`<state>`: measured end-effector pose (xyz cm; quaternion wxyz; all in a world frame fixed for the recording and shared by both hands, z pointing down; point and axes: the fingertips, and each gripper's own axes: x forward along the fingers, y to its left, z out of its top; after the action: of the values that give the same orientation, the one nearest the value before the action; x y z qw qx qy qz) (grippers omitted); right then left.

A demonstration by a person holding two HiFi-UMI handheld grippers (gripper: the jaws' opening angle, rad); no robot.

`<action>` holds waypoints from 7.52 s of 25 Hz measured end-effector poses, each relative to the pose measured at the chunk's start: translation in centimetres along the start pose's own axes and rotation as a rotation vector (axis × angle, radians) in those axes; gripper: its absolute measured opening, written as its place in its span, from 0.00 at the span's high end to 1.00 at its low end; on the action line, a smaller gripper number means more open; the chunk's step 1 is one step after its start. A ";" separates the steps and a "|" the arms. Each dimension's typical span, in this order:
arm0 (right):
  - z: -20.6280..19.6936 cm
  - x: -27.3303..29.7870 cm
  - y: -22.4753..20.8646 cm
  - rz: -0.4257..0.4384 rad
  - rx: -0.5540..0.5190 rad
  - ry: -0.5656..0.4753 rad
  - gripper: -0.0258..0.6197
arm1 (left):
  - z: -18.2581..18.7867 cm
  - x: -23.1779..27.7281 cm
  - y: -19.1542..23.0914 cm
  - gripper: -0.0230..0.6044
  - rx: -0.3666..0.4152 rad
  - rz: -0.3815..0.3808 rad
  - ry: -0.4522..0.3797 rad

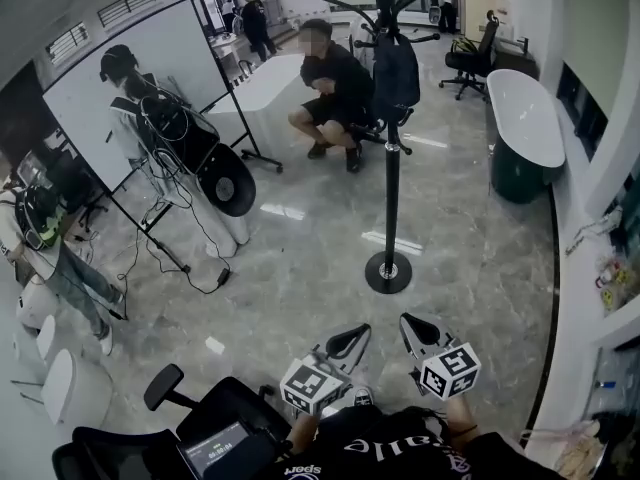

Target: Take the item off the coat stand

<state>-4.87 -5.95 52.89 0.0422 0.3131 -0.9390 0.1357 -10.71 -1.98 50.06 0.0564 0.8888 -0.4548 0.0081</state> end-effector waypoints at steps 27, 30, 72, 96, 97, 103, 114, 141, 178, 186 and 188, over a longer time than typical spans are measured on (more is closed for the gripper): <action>10.5 15.7 -17.3 -0.054 -0.110 -0.040 0.93 | 3.3 18.9 16.5 0.96 -0.039 -0.051 -0.062; 12.8 16.9 -20.0 -0.048 -0.139 -0.069 0.93 | 3.6 21.6 17.3 0.96 -0.029 -0.053 -0.056; 38.5 33.4 -31.8 -0.317 -0.438 -0.300 0.89 | 4.6 29.5 31.0 0.96 -0.034 -0.318 0.010; 48.6 16.2 -24.0 -0.350 -0.654 -0.631 0.91 | 4.2 30.9 25.8 0.96 -0.039 -0.350 0.023; 48.4 15.7 -24.0 -0.345 -0.654 -0.630 0.91 | 4.1 31.0 25.2 0.96 -0.037 -0.351 0.024; 47.6 12.7 -23.8 -0.309 -0.657 -0.640 0.91 | 3.7 31.4 21.7 0.96 -0.035 -0.344 0.031; 49.4 10.0 -21.9 -0.149 -0.663 -0.711 0.91 | 3.0 31.0 17.2 0.96 -0.048 -0.252 0.029; 48.2 5.1 -16.9 -0.128 -0.660 -0.799 0.91 | 1.5 23.0 14.4 0.96 -0.057 -0.116 0.027; 19.0 -2.1 -8.4 -0.241 -0.290 -0.361 0.92 | -2.4 3.6 2.8 0.96 -0.127 -0.122 0.009; 14.2 -11.4 -9.2 -0.209 -0.247 -0.327 0.92 | -1.1 6.3 -4.7 0.96 -0.108 -0.091 -0.025; 12.7 -14.9 -10.0 -0.198 -0.238 -0.305 0.92 | -1.4 7.6 -8.3 0.96 -0.110 -0.091 -0.027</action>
<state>13.07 -8.60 40.59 -0.0506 0.4135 -0.9086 -0.0298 0.51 -3.19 51.14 0.0992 0.9041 -0.4146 -0.0313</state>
